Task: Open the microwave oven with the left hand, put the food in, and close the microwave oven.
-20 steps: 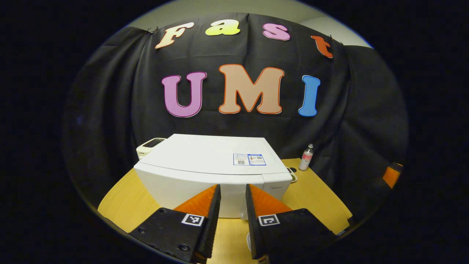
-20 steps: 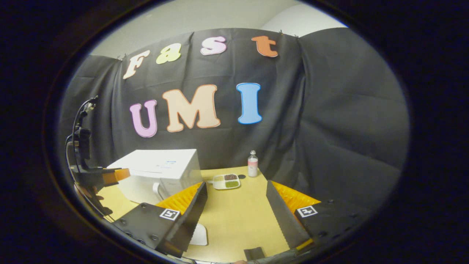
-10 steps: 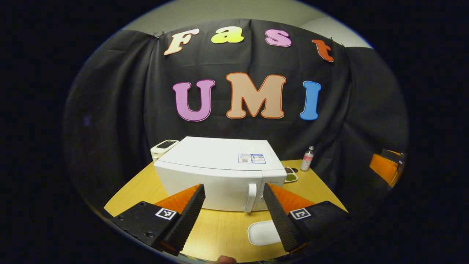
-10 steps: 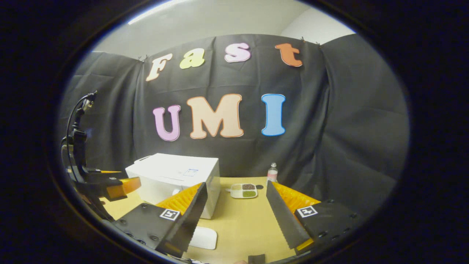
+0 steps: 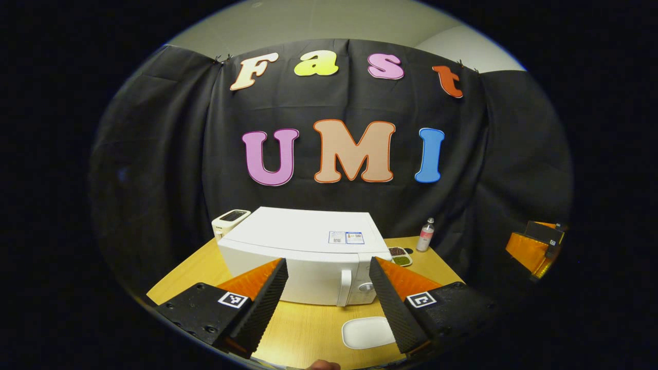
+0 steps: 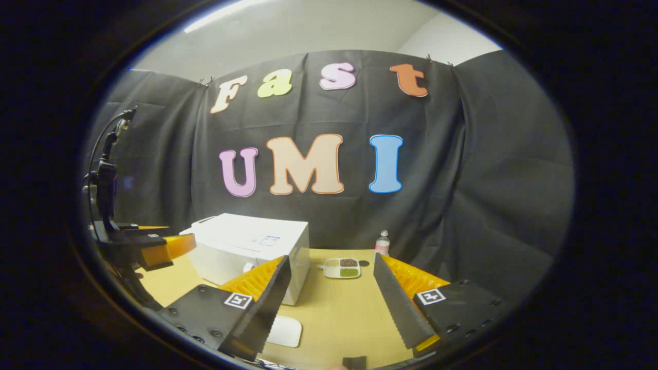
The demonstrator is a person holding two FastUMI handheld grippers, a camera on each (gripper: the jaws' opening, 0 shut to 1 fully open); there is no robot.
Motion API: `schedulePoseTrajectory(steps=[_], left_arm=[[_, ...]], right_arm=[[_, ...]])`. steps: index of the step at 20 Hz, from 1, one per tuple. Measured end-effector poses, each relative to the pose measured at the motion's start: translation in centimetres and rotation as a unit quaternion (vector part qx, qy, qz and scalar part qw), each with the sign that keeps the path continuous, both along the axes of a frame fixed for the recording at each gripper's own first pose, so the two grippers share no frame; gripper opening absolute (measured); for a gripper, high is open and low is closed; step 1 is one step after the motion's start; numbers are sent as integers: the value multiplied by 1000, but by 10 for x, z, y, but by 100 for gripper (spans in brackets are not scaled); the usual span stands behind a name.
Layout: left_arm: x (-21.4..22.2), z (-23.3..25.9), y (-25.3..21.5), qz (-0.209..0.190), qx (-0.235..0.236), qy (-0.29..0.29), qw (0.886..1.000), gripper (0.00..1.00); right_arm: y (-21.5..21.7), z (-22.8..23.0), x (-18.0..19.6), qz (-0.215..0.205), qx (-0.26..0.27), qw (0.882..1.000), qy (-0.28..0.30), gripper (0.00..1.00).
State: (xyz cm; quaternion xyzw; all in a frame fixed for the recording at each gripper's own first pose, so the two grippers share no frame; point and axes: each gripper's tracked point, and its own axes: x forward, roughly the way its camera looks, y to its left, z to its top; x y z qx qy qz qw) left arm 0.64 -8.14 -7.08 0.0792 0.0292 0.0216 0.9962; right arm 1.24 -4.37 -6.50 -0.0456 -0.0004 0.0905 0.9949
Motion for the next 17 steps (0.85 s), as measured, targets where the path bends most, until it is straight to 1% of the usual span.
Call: schedulePoseTrajectory(steps=[7,13,17], left_arm=[[-7,-2,0,10,8,0,1000,96],[-10,-10,4,21,10,13,1000,96],[-7,-12,-1,20,11,18,1000,96]], right_arm=[[-1,-1,-3,7,3,1000,-1,92],[0,-5,-1,15,-1,1000,4,92],[0,-8,2,18,0,1000,9,92]])
